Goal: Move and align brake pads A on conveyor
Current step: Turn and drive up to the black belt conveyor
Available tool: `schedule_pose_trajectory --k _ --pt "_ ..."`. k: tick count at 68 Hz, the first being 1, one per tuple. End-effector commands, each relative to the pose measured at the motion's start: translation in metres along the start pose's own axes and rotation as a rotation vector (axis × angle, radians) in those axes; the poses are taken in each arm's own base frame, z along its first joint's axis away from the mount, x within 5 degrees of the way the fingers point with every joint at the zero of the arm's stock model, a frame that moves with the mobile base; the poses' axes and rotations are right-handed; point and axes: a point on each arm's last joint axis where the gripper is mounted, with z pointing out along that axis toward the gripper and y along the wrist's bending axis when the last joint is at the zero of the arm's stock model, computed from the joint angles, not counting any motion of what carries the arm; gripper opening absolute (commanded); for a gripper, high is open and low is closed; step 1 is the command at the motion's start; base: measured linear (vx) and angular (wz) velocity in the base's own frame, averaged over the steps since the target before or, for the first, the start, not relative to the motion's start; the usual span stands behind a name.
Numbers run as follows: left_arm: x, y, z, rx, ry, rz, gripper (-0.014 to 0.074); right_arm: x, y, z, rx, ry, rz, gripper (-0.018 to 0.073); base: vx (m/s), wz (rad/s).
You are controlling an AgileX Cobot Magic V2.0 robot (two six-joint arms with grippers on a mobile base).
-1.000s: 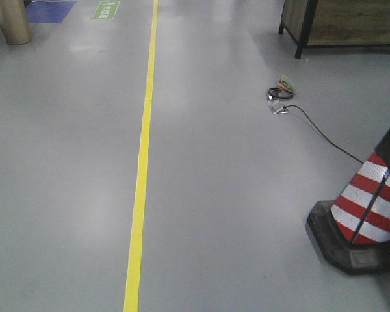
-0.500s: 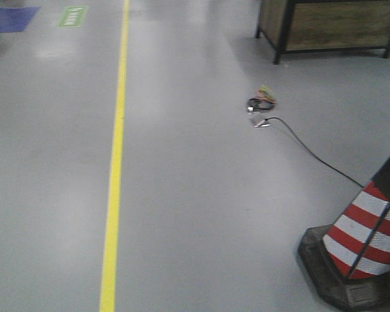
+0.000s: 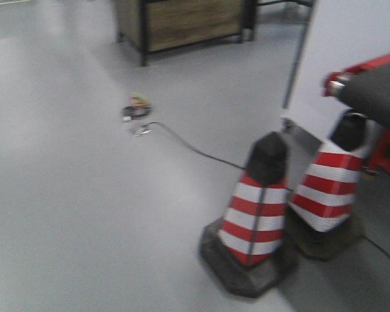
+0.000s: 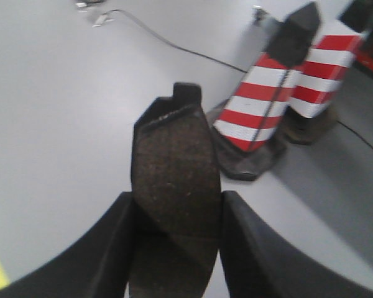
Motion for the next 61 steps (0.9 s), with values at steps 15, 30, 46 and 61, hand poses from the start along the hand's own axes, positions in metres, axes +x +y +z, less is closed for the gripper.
schedule_pose_trajectory --k 15,30,46,61 --pt "-0.0135 -0.0037 -0.0040 0.032 -0.092 0.002 -0.0006 -0.0151 -0.0004 -0.0044 0.010 -0.105 -0.008 -0.0004 0.21 -0.99" --pt "-0.0135 -0.0037 -0.0040 0.032 -0.092 0.002 -0.0006 -0.0151 -0.0004 -0.0044 0.010 -0.105 -0.008 -0.0004 0.18 -0.86" --pt "-0.0135 -0.0037 -0.0040 0.032 -0.092 0.002 -0.0006 -0.0151 -0.0004 -0.0044 0.010 -0.105 -0.008 -0.0004 0.16 -0.77" --pt "-0.0135 -0.0037 -0.0040 0.032 -0.092 0.002 -0.0006 -0.0150 -0.0004 -0.0044 0.010 -0.104 -0.008 -0.0004 0.14 -0.76"
